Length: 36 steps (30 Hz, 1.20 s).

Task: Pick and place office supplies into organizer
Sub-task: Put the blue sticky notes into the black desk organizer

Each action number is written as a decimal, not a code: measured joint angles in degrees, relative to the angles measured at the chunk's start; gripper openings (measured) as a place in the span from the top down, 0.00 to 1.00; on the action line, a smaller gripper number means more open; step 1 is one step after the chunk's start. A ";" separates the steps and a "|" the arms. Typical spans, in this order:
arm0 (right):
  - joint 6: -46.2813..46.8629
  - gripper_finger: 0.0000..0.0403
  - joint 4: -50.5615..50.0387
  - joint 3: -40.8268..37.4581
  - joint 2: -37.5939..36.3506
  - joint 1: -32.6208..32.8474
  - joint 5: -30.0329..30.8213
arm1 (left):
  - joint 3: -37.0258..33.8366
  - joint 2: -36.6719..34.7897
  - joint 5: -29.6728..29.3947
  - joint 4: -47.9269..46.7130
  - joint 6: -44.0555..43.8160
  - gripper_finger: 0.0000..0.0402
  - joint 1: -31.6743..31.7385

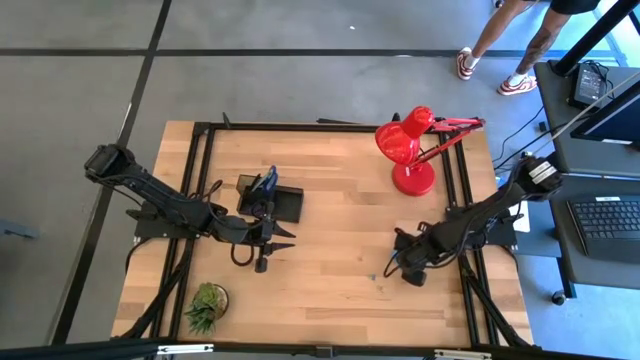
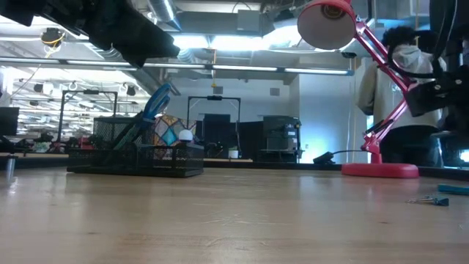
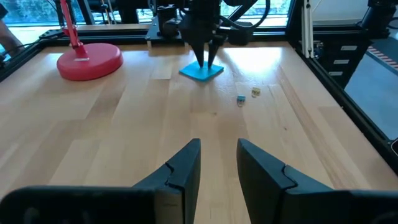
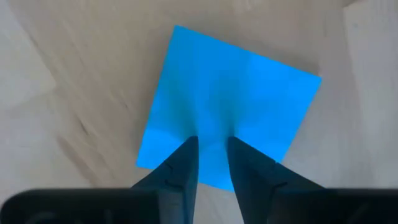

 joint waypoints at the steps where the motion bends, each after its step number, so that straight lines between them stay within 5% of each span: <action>1: -0.19 0.78 0.27 0.04 0.88 -0.21 0.00 | 0.00 0.00 0.00 0.00 0.00 0.76 0.00; 6: -3.38 0.78 9.05 0.25 2.90 -2.87 0.46 | 0.00 0.00 0.00 0.00 0.00 0.76 0.00; 12: -18.92 0.78 26.07 -0.53 3.79 -8.09 2.52 | 0.00 0.00 -0.27 0.02 0.00 0.76 0.00; 18: -28.38 0.78 32.02 -0.52 6.12 -14.81 2.63 | 0.02 2.13 -0.45 3.05 0.02 0.76 1.59; 27: -36.23 0.78 52.13 -0.05 16.80 -21.27 -4.30 | 8.16 19.81 6.61 11.08 2.96 0.76 7.86; 36: -39.81 0.78 51.19 2.23 17.35 -21.83 -5.11 | 19.08 36.15 9.20 1.07 -0.45 0.76 10.99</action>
